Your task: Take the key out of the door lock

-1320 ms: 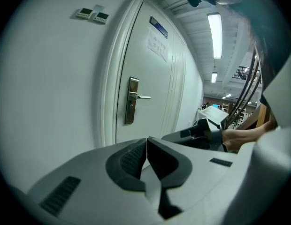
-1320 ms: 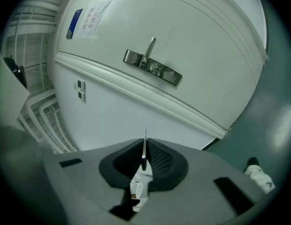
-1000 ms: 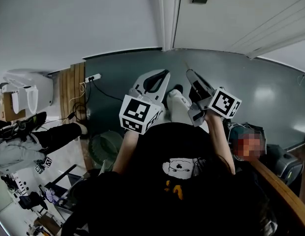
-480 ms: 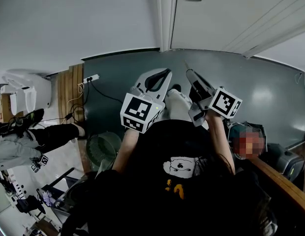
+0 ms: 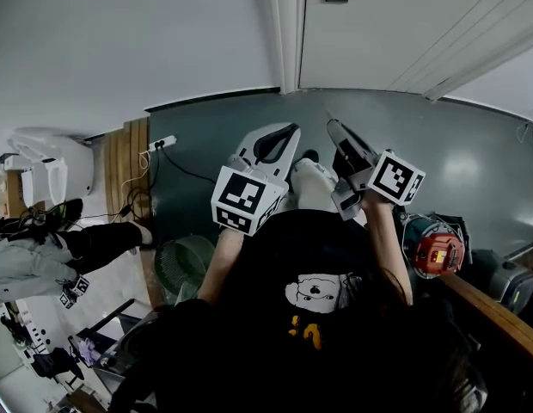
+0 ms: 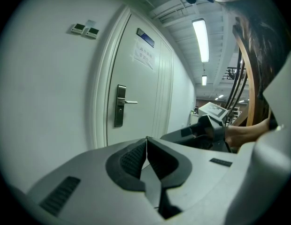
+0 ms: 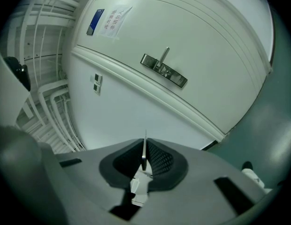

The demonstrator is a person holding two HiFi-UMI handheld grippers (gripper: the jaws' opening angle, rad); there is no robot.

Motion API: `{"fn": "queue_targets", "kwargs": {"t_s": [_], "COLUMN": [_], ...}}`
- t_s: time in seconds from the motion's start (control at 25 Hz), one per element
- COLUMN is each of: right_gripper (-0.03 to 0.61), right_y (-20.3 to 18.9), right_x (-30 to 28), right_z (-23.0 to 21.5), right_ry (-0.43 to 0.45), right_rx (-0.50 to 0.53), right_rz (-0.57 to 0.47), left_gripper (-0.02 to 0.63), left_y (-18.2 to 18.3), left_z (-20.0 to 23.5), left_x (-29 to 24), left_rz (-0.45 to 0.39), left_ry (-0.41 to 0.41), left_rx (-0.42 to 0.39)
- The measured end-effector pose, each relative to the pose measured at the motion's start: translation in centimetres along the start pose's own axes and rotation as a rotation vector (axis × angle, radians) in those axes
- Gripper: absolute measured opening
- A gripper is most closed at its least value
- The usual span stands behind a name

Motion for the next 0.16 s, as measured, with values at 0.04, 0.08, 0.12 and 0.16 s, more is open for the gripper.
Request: {"fn": "queue_targets", "kwargs": {"t_s": [0.04, 0.08, 0.12, 0.16], "right_gripper": [0.021, 0.021, 0.021, 0.021], "right_y": [0.08, 0.15, 0.23, 0.29], "right_x": [-0.02, -0.04, -0.04, -0.04], "right_z": [0.08, 0.15, 0.23, 0.30], "right_ry": [0.004, 0.006, 0.007, 0.008], "right_rx": [0.001, 0.003, 0.004, 0.005], "right_rz": [-0.002, -0.003, -0.004, -0.006], "left_gripper": [0.008, 0.008, 0.009, 0.008], "left_y": [0.07, 0.16, 0.27, 0.37], "left_z": [0.02, 0.05, 0.08, 0.11], "left_x": [0.03, 0.07, 0.11, 0.15], "left_rz": [-0.001, -0.002, -0.005, -0.007], "left_ry": [-0.001, -0.001, -0.001, -0.001], "left_rx": [0.000, -0.001, -0.001, -0.001]}}
Point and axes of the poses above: the fingertips, and each gripper's own axes: x backward along the fingers, z to its left, y out of its top, the point moved 9 cm from there along x, backward along the fingers, and after that the axes turned 9 degrees about y, right-handed, at the moved point
